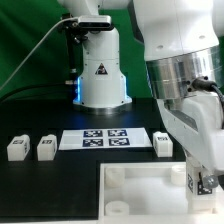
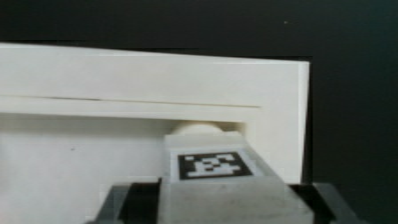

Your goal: Assemble one leg

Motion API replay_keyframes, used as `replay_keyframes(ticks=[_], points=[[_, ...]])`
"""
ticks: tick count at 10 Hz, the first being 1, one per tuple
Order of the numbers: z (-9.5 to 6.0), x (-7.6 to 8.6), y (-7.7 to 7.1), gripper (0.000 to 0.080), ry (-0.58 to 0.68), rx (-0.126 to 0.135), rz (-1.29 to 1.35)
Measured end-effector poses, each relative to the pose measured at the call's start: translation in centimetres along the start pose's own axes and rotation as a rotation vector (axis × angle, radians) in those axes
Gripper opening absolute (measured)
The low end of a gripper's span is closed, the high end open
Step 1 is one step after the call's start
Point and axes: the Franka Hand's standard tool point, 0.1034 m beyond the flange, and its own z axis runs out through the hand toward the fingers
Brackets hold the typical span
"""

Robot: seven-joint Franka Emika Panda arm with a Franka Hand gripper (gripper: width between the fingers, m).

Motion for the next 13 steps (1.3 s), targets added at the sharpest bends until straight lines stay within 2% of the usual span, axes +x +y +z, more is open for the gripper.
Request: replay_keyframes(ticks=[1,2,3,4,5,8,9,12,13], points=[[0.04,-0.01,0.04,0.0383,0.001,-0.001,-0.025],[0.08,0.01,0.1,0.0551,0.001,-0.002,-0.087],[0.17,0.08,0.38,0.0551,-0.003,-0.018,-0.196],[0.03,0.13,0.5,0.0632,-0.014,-0.042,-0.298],[-0.27,0.19,0.35,0.0646,-0.004,-0.067,-0.602],[-0.28,0.32,0.4,0.0649,-0.008,-0.074,-0.979],[-0.36,0.42,0.37,0.0649,0.0,-0.097,-1.157],[-0.73,0.6,-0.47,0.0649,0.02,-0.201,-1.748],[-0.7,0.66,-0.45,0.0649,0.018,-0.199,-1.769]])
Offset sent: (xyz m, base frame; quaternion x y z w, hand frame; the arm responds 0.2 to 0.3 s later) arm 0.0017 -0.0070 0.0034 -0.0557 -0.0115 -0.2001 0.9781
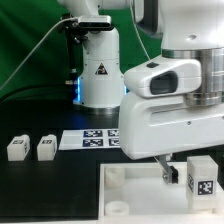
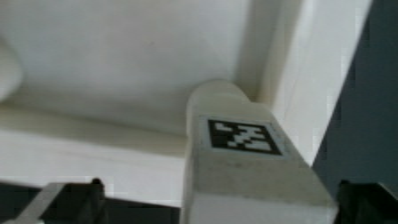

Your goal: Assemble one leg

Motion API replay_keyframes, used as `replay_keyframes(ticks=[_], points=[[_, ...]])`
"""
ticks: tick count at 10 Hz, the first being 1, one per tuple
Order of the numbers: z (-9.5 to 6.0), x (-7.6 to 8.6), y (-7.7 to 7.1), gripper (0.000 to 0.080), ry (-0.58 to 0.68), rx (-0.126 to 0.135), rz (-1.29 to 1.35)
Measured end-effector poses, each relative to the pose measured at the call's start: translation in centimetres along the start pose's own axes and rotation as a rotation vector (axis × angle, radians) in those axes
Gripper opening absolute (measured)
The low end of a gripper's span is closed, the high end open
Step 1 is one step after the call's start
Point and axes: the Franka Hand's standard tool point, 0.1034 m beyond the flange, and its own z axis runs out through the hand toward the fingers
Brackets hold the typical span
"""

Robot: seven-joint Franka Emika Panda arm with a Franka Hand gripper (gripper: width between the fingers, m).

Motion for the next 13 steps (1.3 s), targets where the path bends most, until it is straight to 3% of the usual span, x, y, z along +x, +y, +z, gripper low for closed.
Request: replay_keyframes(ticks=[2,4,5,7,10,12,13], points=[[0.01,0.0,-0.01,0.0622,0.0,0.0,0.055],[0.02,0.0,-0.11,0.0329,0.0,0.002,0.203],[0.03,0.0,-0.21,0.0291,-0.001,0.008,0.312],[0.03,0.02,-0.34,0.0291,-0.002,0.011,0.518],[0.01,-0.07,-0.44,0.0291,-0.005,-0.002,1.244],[0.21,-0.18,-0.3,0.0291,-0.039,0.046,1.634],[0.24,-0.19,-0.39,0.0291,-0.044,0.049,1.702]])
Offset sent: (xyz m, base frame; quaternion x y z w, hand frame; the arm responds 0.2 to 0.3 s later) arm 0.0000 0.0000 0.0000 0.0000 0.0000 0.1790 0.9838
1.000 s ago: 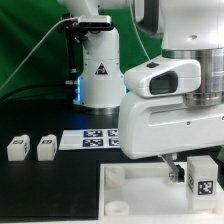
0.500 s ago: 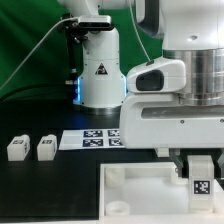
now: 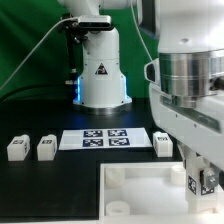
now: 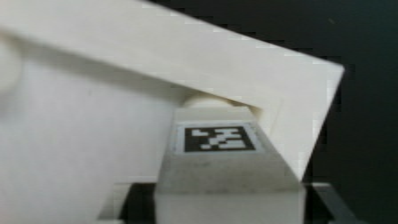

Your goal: Assemble one leg

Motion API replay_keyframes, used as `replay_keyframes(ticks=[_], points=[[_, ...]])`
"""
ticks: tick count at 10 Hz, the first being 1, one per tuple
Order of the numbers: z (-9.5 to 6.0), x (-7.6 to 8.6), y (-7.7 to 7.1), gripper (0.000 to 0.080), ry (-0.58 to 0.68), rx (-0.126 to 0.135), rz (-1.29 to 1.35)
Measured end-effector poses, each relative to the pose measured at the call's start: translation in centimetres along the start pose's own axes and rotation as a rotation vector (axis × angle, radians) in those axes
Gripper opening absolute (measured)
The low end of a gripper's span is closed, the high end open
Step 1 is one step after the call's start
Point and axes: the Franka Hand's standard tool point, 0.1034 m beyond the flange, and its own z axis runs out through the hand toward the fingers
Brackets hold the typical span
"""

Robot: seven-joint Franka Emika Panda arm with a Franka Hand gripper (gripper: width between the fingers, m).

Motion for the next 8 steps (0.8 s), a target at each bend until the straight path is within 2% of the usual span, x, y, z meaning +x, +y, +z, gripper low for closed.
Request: replay_keyframes(ticks=[1,3,4,5,6,8], points=[[0.05,-0.02,0.05,0.0291,-0.002,-0.001,0.078],[0.06,-0.04,0.06,0.0291,-0.002,-0.001,0.06],[0.1,-0.01,0.03,0.0391,-0.001,0.001,-0.015],[0.28,0.14,-0.18,0.0531,0.005,0.016,-0.146],[0.22,0.11,-0.42,0.0618,0.013,0.027,-0.319],[0.14,0.06,-0.62,0.0643,0.019,0.035,-0.557]])
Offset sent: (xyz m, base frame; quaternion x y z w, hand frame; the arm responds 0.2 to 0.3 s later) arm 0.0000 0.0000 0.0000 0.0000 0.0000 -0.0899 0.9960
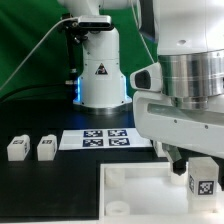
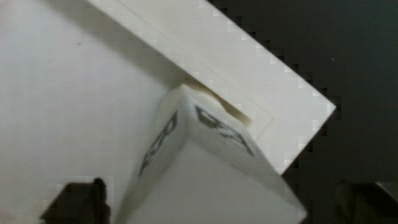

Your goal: Assemble one leg

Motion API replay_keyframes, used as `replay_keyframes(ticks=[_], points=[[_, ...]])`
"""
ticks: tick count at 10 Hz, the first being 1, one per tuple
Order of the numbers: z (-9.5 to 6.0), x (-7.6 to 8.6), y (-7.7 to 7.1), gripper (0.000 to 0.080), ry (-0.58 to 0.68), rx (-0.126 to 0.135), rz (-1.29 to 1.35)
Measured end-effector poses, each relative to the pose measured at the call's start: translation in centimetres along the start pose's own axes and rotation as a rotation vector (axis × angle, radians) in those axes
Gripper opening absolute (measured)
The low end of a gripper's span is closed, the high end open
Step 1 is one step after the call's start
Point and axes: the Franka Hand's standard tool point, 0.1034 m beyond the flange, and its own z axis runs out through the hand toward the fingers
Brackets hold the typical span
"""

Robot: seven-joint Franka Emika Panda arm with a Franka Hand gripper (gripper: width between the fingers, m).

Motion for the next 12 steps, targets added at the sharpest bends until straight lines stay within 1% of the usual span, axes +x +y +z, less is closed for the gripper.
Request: replay_keyframes(ticks=[1,2,3,4,6,7,8,9,10,11,12], points=[[0.0,0.01,0.01,0.0643,0.0,0.0,-0.07],[-0.01,0.07,0.04,0.0643,0.001,-0.001,-0.201],[-0.03,0.16,0.19,0.0649,0.004,-0.017,-0.4],[-0.1,0.22,0.27,0.0649,0.011,-0.045,-0.616],[-0.04,-0.69,-0.02,0.0649,0.002,-0.077,-0.845],[-0.04,-0.56,0.05,0.0649,-0.001,-0.076,-0.915],[-0.04,-0.58,0.04,0.0649,0.0,-0.073,-0.833],[-0.04,-0.56,0.06,0.0555,0.0,-0.075,-0.842],[-0.04,-0.56,0.06,0.0407,0.001,-0.075,-0.839],[-0.03,-0.72,-0.04,0.0407,0.0,-0.066,-0.705],[-0.03,-0.62,0.02,0.0294,0.004,-0.066,-0.613]])
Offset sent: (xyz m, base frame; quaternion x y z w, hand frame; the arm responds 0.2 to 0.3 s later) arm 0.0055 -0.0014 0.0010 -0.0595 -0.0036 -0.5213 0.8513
